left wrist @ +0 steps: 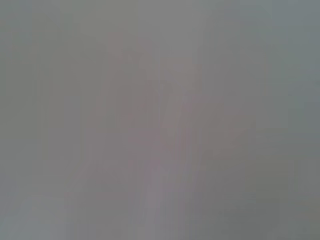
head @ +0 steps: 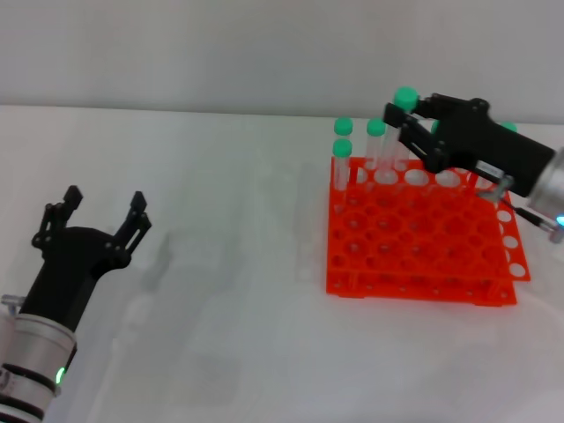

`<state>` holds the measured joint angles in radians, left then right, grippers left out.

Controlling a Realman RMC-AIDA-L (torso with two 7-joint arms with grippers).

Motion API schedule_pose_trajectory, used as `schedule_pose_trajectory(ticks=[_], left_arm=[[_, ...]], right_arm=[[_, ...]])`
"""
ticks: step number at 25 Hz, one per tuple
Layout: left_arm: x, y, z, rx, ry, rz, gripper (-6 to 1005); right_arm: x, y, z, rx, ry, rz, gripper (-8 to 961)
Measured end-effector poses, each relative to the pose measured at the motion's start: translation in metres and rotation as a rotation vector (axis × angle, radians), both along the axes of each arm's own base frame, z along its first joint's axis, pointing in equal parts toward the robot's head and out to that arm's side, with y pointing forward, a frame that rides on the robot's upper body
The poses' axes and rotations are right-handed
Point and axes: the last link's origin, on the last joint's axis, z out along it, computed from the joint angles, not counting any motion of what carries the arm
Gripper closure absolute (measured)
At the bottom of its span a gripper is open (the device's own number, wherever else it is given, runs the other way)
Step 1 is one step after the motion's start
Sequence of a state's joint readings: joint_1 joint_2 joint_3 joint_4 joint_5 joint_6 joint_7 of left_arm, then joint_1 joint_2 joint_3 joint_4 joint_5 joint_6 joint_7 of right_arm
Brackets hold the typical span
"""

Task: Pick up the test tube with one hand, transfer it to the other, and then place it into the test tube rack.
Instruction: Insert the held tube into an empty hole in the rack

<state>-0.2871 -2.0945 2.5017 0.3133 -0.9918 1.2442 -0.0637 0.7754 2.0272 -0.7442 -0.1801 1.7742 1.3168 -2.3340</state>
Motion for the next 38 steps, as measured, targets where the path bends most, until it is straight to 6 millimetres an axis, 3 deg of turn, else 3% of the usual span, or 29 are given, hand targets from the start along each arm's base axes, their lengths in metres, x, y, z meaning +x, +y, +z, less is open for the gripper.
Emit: schedule_pose_trajectory(ticks=[8,38], left_arm=[[-0.005,-0.001,0.001,-0.005,-0.010,0.016,112],[-0.004,-0.001,0.000,-0.016,-0.062,0.019,112]], right_arm=[[-0.005,0.015,-0.018,0.010,-0.017,-0.103,723],[0.000,0.021,-0.035,-0.006,-0.099,-0.178,727]])
